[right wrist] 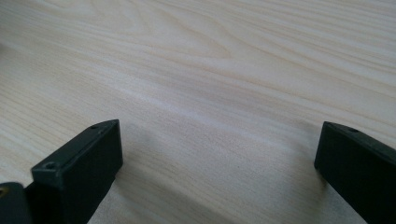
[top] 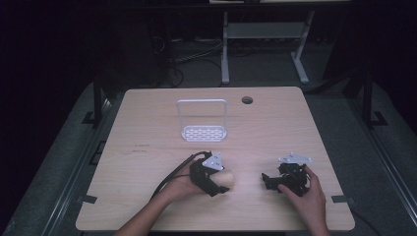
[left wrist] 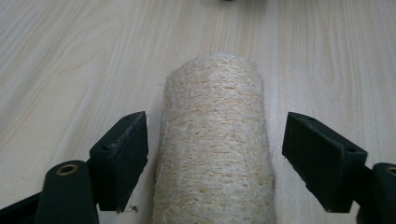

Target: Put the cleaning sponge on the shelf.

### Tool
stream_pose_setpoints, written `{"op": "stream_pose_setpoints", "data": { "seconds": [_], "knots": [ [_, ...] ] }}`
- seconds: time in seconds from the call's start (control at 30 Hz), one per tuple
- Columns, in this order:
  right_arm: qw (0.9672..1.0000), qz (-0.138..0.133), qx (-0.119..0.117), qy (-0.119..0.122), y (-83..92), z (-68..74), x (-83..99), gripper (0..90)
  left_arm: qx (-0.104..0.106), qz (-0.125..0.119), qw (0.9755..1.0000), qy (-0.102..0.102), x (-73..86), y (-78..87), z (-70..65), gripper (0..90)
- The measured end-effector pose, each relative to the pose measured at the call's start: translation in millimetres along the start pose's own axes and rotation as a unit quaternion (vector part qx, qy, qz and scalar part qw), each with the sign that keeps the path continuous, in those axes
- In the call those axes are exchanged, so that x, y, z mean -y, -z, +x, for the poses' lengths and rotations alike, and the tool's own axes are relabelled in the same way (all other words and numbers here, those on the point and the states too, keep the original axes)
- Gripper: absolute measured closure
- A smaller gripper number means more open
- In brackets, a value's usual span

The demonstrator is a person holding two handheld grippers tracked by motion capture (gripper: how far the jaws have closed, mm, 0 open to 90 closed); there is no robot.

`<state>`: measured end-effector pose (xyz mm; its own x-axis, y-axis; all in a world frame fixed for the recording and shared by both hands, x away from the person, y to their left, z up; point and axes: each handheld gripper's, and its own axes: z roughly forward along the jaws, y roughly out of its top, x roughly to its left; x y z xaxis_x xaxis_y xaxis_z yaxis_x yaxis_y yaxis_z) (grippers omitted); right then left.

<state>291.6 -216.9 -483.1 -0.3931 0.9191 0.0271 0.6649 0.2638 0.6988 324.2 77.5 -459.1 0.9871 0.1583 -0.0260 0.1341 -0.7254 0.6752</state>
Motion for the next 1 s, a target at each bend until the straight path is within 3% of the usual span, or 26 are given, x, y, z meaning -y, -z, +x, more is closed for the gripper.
{"op": "stream_pose_setpoints", "data": {
  "seconds": [0.17, 0.4, 0.7, 1.0],
  "knots": [
    [1.0000, 0.000, 0.000, 0.000, 0.0, 0.0, 0.0, 0.5, 0.001, 0.004, 1.0000, -0.003, 0.2, -0.2, -0.5, 27.3],
    [1.0000, 0.000, 0.000, -0.001, 0.0, 0.1, 0.0, 0.5, -0.002, 0.008, 0.9999, -0.008, 1.0, 0.0, -0.1, 40.8],
    [1.0000, 0.000, 0.000, 0.000, 0.0, 0.0, 0.0, 0.5, -0.008, 0.008, 0.9999, -0.002, 0.7, 1.5, -0.7, 41.4],
    [1.0000, 0.000, 0.000, 0.000, 0.0, 0.0, 0.0, 0.5, -0.020, -0.001, 0.9996, 0.018, 2.0, 11.4, 1.3, 41.5]
  ]
}}
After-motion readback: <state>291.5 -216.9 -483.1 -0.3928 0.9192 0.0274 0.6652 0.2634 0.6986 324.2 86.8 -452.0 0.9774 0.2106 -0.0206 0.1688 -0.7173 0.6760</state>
